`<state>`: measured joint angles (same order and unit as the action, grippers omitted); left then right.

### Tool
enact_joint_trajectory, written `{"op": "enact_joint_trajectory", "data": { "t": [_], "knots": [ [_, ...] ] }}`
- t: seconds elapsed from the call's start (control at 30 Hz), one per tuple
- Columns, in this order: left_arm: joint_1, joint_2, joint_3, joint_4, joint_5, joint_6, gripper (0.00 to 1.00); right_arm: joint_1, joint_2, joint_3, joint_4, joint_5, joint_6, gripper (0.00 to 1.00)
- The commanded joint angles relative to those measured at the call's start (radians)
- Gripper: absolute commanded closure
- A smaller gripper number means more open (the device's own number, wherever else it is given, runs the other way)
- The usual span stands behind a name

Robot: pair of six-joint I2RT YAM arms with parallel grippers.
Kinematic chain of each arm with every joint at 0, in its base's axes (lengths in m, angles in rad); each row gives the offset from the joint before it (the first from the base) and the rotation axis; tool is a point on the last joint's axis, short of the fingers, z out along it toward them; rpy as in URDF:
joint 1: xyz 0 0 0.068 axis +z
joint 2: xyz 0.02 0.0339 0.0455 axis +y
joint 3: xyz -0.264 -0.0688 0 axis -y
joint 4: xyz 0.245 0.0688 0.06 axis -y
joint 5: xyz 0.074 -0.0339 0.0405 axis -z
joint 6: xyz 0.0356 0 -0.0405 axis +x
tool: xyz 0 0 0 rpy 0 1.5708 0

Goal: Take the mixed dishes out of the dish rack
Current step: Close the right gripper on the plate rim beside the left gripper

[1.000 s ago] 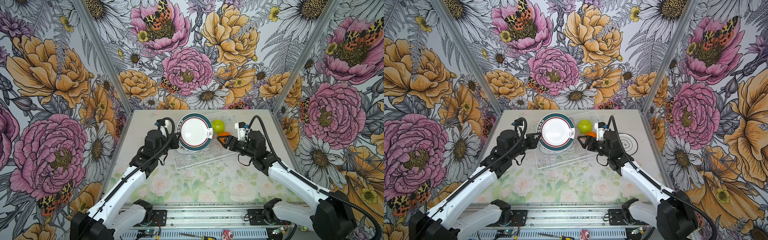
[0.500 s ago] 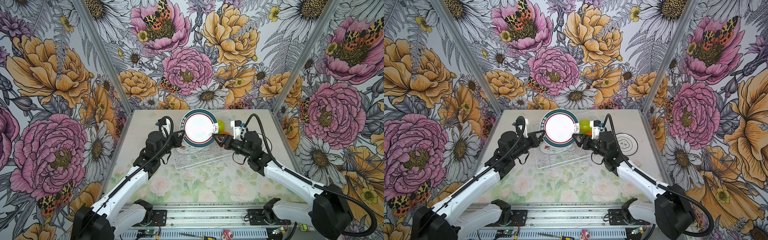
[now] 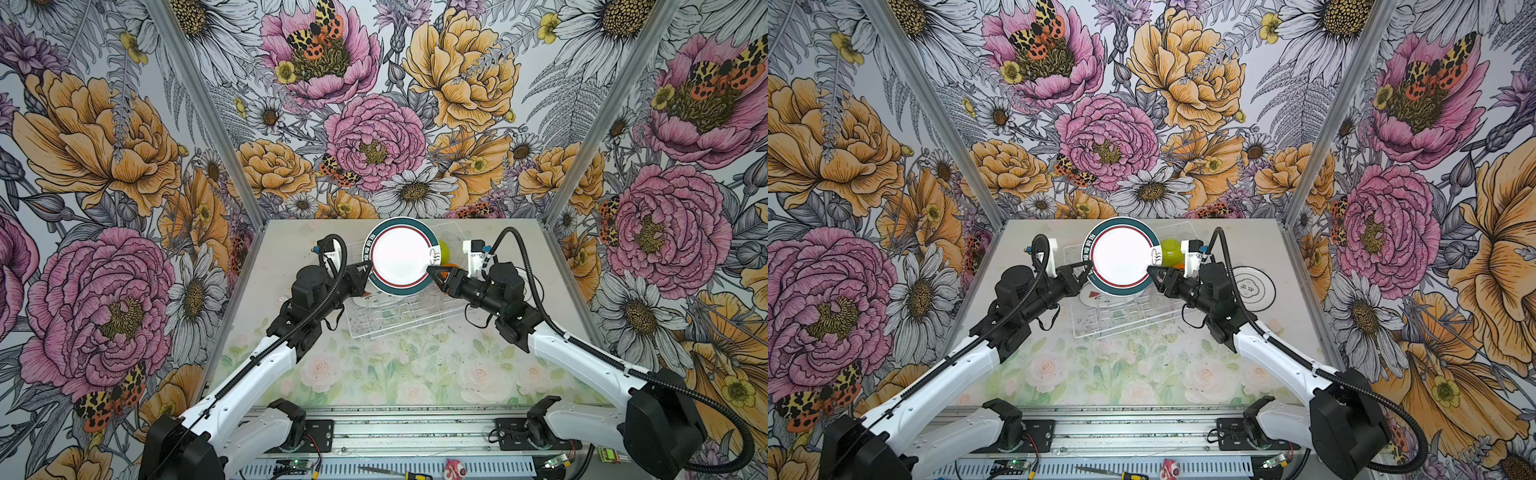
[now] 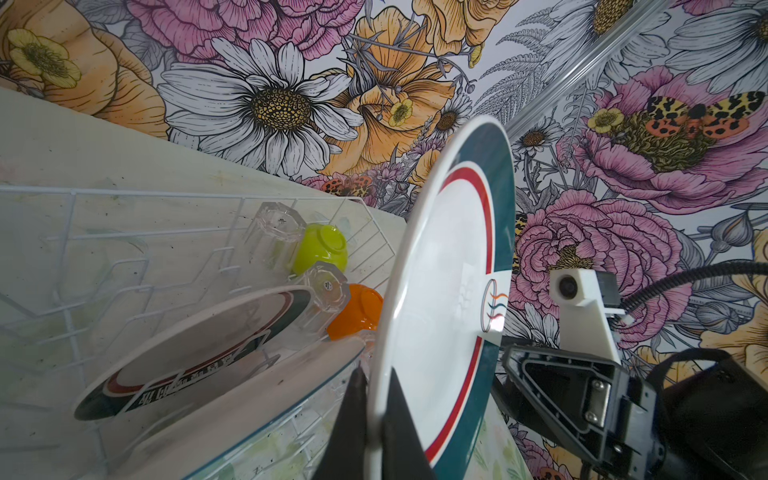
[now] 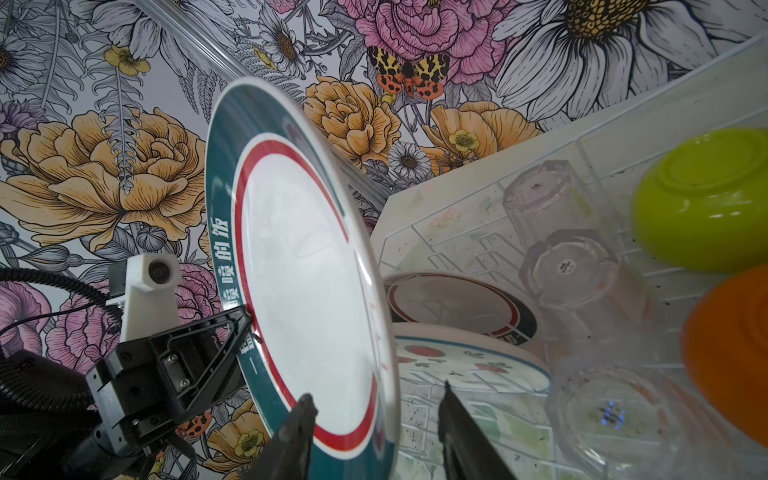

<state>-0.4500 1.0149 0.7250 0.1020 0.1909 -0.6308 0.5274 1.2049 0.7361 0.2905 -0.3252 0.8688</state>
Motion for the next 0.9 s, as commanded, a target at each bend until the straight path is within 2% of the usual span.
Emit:
{"op": "enact_joint_trajectory", "data": {
  "t": [0.0, 0.6, 0.87],
  "knots": [
    [-0.010, -0.039, 0.000, 0.086, -0.016, -0.013, 1.00, 0.008, 0.002, 0.020, 0.031, 0.013, -0.012, 0.59],
    [-0.046, -0.046, 0.002, 0.124, -0.001, -0.005, 1.00, 0.023, 0.011, 0.037, 0.029, 0.023, -0.005, 0.65],
    [-0.053, -0.042, 0.006, 0.125, -0.008, 0.002, 1.00, 0.022, 0.011, 0.040, 0.026, 0.028, -0.007, 0.77]
  ]
}}
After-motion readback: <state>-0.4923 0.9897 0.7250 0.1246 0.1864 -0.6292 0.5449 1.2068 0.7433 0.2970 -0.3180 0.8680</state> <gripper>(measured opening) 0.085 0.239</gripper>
